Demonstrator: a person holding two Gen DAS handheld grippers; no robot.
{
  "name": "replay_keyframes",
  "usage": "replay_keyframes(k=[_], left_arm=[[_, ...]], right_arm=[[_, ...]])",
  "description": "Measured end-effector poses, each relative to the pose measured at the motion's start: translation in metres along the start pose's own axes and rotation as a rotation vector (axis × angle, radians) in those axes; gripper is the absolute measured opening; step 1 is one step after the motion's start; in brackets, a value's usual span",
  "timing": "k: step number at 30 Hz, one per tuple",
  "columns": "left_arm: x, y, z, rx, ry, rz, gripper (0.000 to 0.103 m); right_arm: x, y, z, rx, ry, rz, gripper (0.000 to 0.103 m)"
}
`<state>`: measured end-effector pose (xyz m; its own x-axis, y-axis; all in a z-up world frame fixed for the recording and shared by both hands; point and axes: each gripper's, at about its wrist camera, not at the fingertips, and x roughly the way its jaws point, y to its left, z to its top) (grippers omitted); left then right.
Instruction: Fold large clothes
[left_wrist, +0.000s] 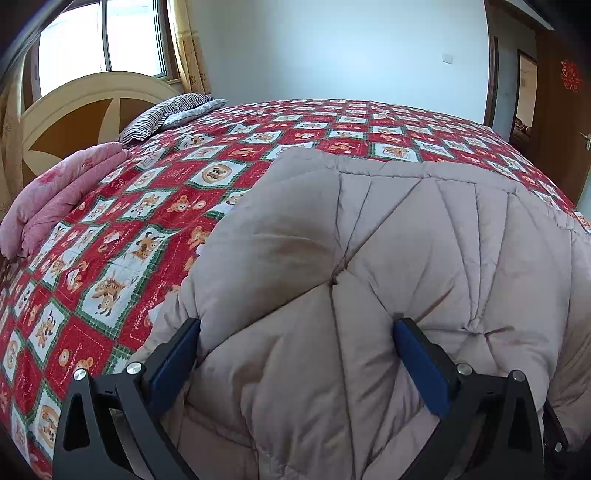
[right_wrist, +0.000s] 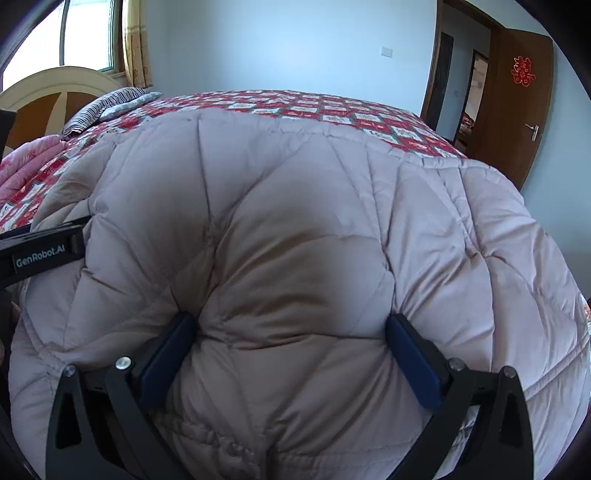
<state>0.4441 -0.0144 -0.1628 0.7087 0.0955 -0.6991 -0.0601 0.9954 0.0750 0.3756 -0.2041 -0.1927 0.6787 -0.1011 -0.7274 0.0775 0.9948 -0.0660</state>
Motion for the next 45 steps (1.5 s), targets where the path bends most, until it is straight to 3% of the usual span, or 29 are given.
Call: replay_keyframes(k=[9, 15, 19, 24, 29, 35, 39, 44, 45], left_arm=[[-0.036, 0.017, -0.009, 0.031, -0.019, 0.025, 0.102], [-0.068, 0.059, -0.023, -0.027, -0.033, 0.052, 0.102], [-0.077, 0.091, -0.048, -0.08, -0.005, 0.117, 0.102], [-0.089, 0.123, -0.084, -0.222, 0.041, -0.02, 0.102], [-0.079, 0.115, -0.094, -0.295, 0.088, -0.138, 0.102], [-0.047, 0.097, -0.086, -0.353, 0.093, -0.228, 0.102], [-0.042, 0.091, -0.076, -0.343, 0.071, -0.233, 0.101], [-0.052, 0.08, -0.06, -0.243, 0.032, -0.23, 0.053], [-0.055, 0.075, -0.056, -0.209, 0.024, -0.233, 0.048]], right_arm=[[0.002, 0.001, -0.001, -0.006, 0.016, -0.01, 0.103], [0.003, 0.004, 0.001, -0.007, 0.022, -0.015, 0.103], [-0.008, 0.006, -0.003, -0.008, -0.003, -0.039, 0.103], [-0.044, 0.0, -0.023, 0.006, -0.059, -0.057, 0.103], [-0.071, -0.024, -0.039, 0.05, -0.107, -0.086, 0.103], [-0.046, -0.027, -0.057, 0.014, -0.041, -0.076, 0.103], [-0.042, -0.024, -0.053, 0.009, -0.024, -0.077, 0.103], [-0.045, -0.023, -0.054, 0.018, -0.037, -0.071, 0.103], [-0.045, -0.022, -0.054, 0.019, -0.037, -0.071, 0.103]])
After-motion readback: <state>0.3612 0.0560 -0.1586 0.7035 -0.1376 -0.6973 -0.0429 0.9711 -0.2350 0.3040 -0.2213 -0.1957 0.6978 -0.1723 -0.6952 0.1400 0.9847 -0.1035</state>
